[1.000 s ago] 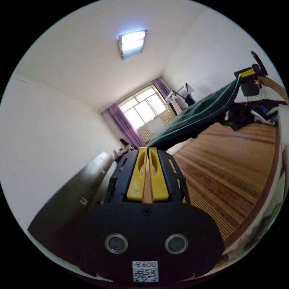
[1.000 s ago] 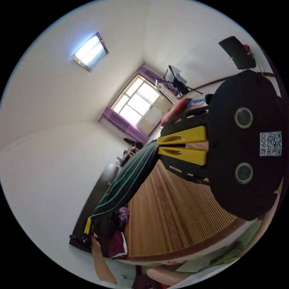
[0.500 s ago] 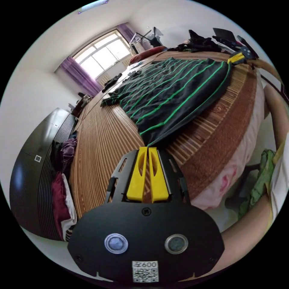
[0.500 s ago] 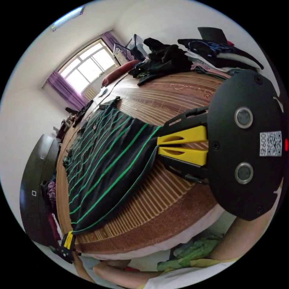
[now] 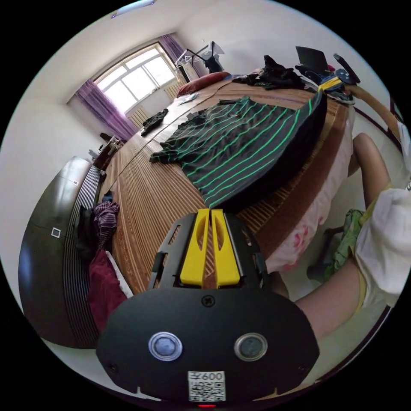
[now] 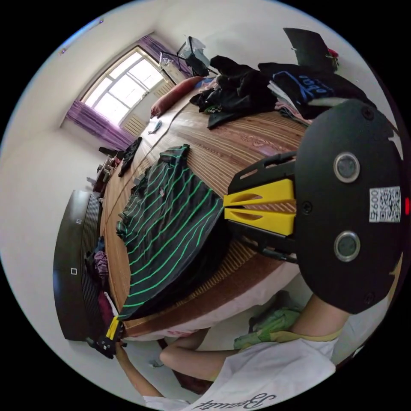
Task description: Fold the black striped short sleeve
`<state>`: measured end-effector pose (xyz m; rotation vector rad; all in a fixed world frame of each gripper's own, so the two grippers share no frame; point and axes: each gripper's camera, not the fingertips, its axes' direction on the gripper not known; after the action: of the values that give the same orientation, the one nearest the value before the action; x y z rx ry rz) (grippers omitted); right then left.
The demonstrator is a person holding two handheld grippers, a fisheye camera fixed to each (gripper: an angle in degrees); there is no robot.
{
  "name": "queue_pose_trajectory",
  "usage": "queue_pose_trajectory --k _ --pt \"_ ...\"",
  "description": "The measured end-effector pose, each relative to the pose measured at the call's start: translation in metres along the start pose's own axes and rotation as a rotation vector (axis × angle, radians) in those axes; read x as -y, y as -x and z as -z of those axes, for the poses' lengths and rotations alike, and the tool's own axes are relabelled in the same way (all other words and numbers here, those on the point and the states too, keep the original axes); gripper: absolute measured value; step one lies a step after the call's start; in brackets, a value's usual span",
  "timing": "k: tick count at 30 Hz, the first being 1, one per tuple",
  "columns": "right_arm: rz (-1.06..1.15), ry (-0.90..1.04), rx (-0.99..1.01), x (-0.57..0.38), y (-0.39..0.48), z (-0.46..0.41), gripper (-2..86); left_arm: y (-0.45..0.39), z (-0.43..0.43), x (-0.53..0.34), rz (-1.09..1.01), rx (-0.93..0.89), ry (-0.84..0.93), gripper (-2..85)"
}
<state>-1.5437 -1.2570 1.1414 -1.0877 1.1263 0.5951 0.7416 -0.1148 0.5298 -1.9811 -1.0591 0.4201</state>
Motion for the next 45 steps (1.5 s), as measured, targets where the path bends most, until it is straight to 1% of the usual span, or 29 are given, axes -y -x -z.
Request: queue_pose_trajectory --k 4,7,11,14,16,18,21,23,25,26,28,30,31,32,33,34,35,36,37,38,39,41,43,45 --pt "0.039 0.041 0.021 0.003 -0.001 0.020 -0.9 0.006 0.005 -0.016 0.018 0.023 -0.005 1.3" --pt "0.101 0.085 0.049 -0.011 0.014 0.017 -0.9 -0.003 -0.015 -0.044 0.062 -0.044 0.033 1.4" --pt "0.117 0.126 0.020 -0.043 0.043 -0.004 -0.9 -0.035 -0.040 -0.094 0.122 0.004 -0.035 1.8" --pt "0.077 0.141 0.006 -0.062 0.052 -0.011 -0.9 -0.041 -0.045 -0.122 0.199 0.068 -0.050 2.0" --pt "0.038 0.071 -0.031 -0.068 0.051 0.002 -0.9 -0.039 -0.037 -0.135 0.242 0.093 -0.092 1.9" --pt "-0.008 0.047 -0.056 -0.068 0.045 0.021 -0.9 -0.032 -0.031 -0.143 0.240 0.094 -0.068 1.7" --pt "-0.048 0.055 -0.055 -0.068 0.032 0.043 -0.8 -0.014 -0.023 -0.158 0.282 0.150 -0.026 1.5" --pt "-0.084 0.078 -0.071 -0.067 0.021 0.056 -0.7 0.003 -0.017 -0.169 0.337 0.156 -0.012 1.6" --pt "-0.172 0.123 -0.100 -0.066 0.005 0.067 -0.5 0.023 -0.010 -0.180 0.407 0.133 -0.014 1.8" --pt "-0.215 0.142 -0.085 -0.065 -0.005 0.077 -0.3 0.038 -0.003 -0.185 0.455 0.105 -0.033 2.1" --pt "-0.266 0.109 -0.025 -0.065 -0.020 0.098 0.7 0.064 0.008 -0.192 0.539 0.049 -0.079 2.7" --pt "-0.412 -0.025 0.045 -0.063 -0.050 0.132 5.8 0.104 0.017 -0.198 0.651 -0.066 -0.141 3.9" --pt "-0.463 -0.062 0.071 -0.063 -0.061 0.140 7.0 0.115 0.017 -0.200 0.680 -0.109 -0.154 4.5" --pt "-0.567 -0.119 0.138 -0.063 -0.083 0.149 9.3 0.138 0.011 -0.201 0.735 -0.216 -0.162 5.7" --pt "-0.645 -0.155 0.228 -0.061 -0.104 0.152 9.8 0.160 -0.002 -0.201 0.782 -0.351 -0.143 6.7" --pt "-0.669 -0.162 0.272 -0.059 -0.112 0.152 10.0 0.170 -0.010 -0.201 0.792 -0.423 -0.137 7.2" --pt "-0.698 -0.143 0.337 -0.054 -0.127 0.146 9.8 0.186 -0.028 -0.203 0.813 -0.548 -0.119 7.1" --pt "-0.713 -0.083 0.373 -0.047 -0.136 0.137 9.5 0.197 -0.043 -0.206 0.843 -0.608 -0.103 6.8" --pt "-0.711 -0.043 0.389 -0.043 -0.138 0.131 9.2 0.201 -0.049 -0.208 0.856 -0.622 -0.093 6.6" --pt "-0.703 0.053 0.406 -0.036 -0.140 0.121 8.3 0.210 -0.054 -0.214 0.880 -0.635 -0.100 6.2" --pt "-0.676 0.037 0.335 -0.031 -0.139 0.133 6.9 0.218 -0.053 -0.219 0.897 -0.643 -0.116 5.8" --pt "-0.627 0.036 0.292 -0.023 -0.138 0.150 3.9 0.229 -0.048 -0.226 0.919 -0.659 -0.137 6.1" --pt "-0.631 0.051 0.348 -0.019 -0.142 0.160 4.2 0.239 -0.041 -0.236 0.949 -0.668 -0.157 6.8" --pt "-0.680 0.015 0.384 -0.020 -0.151 0.177 5.0 0.254 -0.024 -0.251 0.970 -0.594 -0.205 7.5"
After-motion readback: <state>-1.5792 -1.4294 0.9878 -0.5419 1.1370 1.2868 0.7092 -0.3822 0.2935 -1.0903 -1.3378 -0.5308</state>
